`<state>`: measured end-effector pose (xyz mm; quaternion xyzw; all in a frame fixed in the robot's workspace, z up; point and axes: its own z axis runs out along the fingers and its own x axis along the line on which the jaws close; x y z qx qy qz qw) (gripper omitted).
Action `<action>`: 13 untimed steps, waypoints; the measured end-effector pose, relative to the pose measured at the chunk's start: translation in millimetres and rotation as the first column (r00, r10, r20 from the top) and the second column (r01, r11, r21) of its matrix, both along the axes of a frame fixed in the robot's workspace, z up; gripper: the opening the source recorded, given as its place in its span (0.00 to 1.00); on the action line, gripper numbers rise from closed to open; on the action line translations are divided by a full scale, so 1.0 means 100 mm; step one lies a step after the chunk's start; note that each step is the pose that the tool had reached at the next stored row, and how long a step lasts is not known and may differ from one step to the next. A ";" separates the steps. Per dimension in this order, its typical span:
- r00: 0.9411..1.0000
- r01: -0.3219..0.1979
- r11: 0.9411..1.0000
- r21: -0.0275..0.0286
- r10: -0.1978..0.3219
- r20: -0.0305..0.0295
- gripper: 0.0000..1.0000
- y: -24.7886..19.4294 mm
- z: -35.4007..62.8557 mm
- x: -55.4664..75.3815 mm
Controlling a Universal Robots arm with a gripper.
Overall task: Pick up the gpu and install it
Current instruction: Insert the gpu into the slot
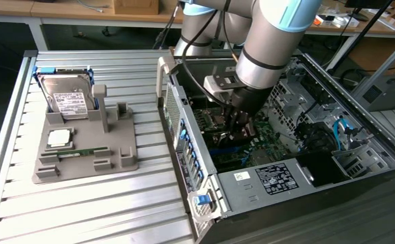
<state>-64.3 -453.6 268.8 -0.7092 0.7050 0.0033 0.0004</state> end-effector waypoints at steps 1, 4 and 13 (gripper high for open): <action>1.000 0.002 1.000 0.000 -0.002 0.000 0.27 0.000 -0.006 0.00; 1.000 0.009 1.000 0.001 -0.009 0.000 0.27 0.000 -0.015 -0.01; 1.000 0.011 1.000 0.002 -0.011 0.000 0.27 -0.037 -0.028 -0.01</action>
